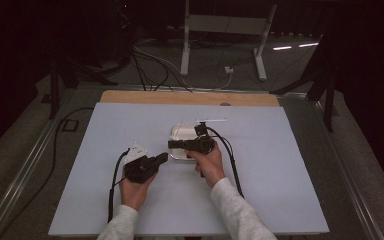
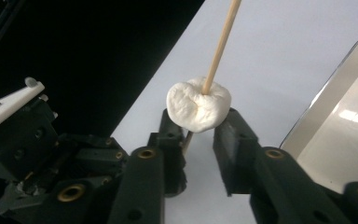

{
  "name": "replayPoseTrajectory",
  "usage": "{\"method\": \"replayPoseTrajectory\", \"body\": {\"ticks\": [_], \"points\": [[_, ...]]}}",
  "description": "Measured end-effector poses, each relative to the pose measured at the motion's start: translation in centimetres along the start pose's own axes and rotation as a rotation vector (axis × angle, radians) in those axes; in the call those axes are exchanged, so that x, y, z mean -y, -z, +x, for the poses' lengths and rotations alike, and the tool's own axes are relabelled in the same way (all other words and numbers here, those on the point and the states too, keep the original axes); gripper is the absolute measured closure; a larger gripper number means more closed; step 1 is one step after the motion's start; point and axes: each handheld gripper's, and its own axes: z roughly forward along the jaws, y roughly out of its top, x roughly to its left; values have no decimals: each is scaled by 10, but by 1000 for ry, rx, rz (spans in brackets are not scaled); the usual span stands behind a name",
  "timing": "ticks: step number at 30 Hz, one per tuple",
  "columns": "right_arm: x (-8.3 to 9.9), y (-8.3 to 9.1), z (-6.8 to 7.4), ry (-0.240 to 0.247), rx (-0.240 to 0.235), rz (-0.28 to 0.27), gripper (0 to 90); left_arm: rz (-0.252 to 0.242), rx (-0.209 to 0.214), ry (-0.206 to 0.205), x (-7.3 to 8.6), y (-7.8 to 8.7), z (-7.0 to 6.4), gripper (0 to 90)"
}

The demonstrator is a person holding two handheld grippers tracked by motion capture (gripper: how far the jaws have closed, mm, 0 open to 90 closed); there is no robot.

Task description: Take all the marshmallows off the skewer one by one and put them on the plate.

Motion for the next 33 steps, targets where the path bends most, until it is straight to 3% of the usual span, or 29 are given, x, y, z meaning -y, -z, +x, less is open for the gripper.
{"method": "replayPoseTrajectory", "body": {"ticks": [6,11,28,33], "points": [[-2,4,4,24,1,-31,805,-10,-4,-4,0,0,-2,900],[-6,11,2,14,8,-74,814,-3,2,-19,1,-1,-3,900],[-20,29,1,45,68,-110,806,14,8,-46,4,-3,-6,900],[-25,32,2,74,88,-106,803,20,11,-51,6,-3,-6,900]]}}
